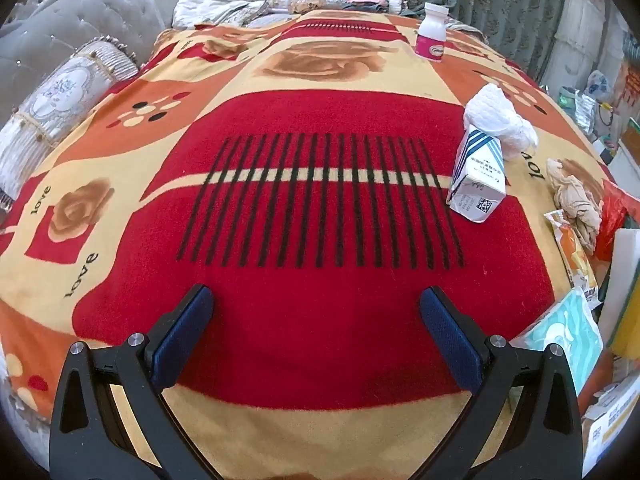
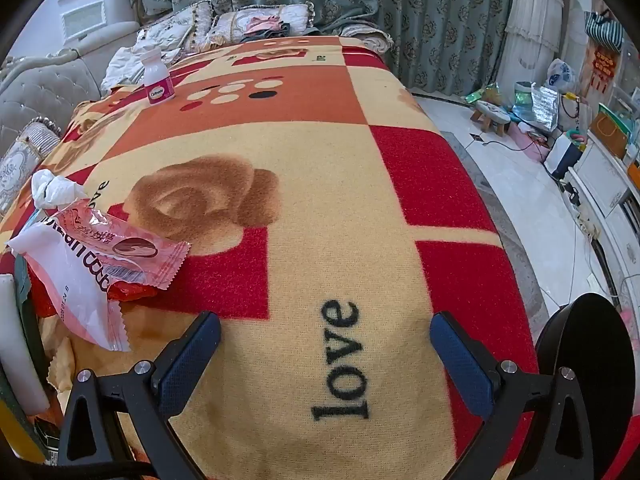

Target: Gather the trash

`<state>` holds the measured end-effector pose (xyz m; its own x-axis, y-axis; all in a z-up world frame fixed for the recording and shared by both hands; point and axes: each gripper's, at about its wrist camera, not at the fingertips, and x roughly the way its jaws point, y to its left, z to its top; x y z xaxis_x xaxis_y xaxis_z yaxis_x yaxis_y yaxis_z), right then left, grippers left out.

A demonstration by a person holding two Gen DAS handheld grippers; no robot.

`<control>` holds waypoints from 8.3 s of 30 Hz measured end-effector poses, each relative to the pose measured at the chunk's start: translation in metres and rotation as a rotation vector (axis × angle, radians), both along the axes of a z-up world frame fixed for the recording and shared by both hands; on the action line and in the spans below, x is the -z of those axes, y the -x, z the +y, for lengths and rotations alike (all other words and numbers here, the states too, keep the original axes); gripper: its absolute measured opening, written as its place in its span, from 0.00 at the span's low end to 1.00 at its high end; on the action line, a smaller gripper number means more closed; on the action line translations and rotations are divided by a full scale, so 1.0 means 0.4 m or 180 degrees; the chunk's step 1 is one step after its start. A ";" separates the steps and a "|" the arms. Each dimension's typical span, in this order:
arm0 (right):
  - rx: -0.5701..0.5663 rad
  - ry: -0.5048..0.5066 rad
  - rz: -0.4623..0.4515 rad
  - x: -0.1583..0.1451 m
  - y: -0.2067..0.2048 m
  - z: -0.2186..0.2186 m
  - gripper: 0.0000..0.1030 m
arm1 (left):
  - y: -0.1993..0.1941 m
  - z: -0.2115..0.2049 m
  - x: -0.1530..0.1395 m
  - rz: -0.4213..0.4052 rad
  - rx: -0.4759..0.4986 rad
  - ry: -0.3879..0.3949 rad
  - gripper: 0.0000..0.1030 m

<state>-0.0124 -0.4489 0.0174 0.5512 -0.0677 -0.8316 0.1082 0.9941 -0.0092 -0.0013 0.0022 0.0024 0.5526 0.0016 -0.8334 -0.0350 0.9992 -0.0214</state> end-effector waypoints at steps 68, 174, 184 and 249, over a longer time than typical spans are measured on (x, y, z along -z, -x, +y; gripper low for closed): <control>-0.0536 -0.0056 -0.1409 -0.432 0.322 0.247 1.00 | 0.335 -0.345 -0.378 -0.1400 0.0129 0.0100 1.00; -0.0831 -0.0364 -0.0371 -0.191 0.218 0.152 0.87 | 0.206 -0.219 -0.166 -0.0268 0.0329 0.0258 0.99; -0.0993 -0.0426 -0.0110 -0.145 0.209 0.160 0.87 | 0.135 -0.229 -0.123 -0.0133 0.0428 0.0264 1.00; 0.0123 -0.0525 -0.0345 -0.199 0.359 -0.423 0.64 | 0.132 -0.958 -0.409 -0.0198 0.1917 0.1009 0.16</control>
